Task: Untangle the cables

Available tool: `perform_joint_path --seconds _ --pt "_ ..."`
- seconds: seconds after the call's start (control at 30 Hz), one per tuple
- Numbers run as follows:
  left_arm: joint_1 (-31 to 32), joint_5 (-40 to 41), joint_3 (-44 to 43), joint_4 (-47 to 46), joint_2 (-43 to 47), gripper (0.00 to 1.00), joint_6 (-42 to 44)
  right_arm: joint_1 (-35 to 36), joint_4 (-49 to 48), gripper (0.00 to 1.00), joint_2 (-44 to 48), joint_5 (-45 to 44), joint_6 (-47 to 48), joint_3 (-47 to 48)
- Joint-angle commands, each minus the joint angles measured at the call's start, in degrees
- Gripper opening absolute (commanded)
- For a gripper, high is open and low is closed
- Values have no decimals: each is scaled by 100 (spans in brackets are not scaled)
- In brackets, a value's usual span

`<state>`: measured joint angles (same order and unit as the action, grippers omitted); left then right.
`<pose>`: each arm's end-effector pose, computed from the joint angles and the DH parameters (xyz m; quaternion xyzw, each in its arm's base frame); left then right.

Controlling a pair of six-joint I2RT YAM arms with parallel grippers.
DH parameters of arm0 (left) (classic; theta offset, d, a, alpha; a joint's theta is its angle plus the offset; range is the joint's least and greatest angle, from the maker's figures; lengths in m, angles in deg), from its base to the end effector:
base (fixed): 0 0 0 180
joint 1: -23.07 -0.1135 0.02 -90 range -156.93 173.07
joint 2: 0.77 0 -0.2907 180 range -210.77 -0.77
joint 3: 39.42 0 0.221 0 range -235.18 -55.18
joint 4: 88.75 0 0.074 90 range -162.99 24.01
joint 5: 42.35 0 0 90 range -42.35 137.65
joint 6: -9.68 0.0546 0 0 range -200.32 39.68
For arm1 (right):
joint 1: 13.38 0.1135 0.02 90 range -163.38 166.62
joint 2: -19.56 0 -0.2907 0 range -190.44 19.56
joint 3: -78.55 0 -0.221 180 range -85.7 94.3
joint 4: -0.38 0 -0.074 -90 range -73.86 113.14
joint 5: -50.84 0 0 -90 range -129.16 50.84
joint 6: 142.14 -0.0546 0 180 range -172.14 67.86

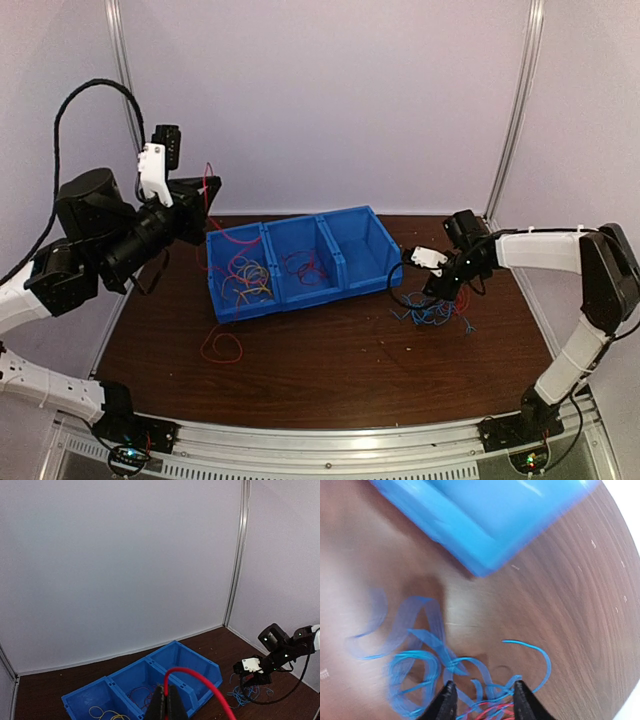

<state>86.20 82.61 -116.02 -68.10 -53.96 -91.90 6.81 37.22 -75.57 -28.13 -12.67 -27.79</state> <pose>0.1035 -0.1350 0.4398 0.0903 0.6871 -0.2542 0.6746 0.2955 0.1198 0.2136 -0.4991 0.8176 0.0456 0.2834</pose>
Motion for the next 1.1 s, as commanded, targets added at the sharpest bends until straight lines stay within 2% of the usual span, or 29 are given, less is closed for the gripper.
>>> perform_joint_path --seconds 0.0,0.1,0.23,0.3,0.4,0.57,0.93,1.07 --pt "30 -717 -815 -95 -461 0 374 139 1427 45 703 1869 357 417" --pt "32 -926 -1414 9 -863 0 686 144 2090 53 999 2946 576 645" --pt "28 -934 -2177 -13 -1391 0 1232 139 1833 57 1448 3398 288 441" --pt "23 -906 -2589 -35 -1654 0 1520 135 1391 59 1647 3314 -85 242" --pt "19 -860 -3213 -118 -2072 0 1913 135 222 60 2012 2979 -821 -362" --pt "-57 -682 -4097 -327 -2737 0 2400 135 -459 61 2277 2250 -752 -970" --pt "-1237 -1743 -6192 163 -4148 0 1885 130 -423 61 2267 2317 -483 -1159" --pt "-1649 -2092 -6703 -29 -4491 0 1791 135 -407 61 2324 2189 -407 -1186"
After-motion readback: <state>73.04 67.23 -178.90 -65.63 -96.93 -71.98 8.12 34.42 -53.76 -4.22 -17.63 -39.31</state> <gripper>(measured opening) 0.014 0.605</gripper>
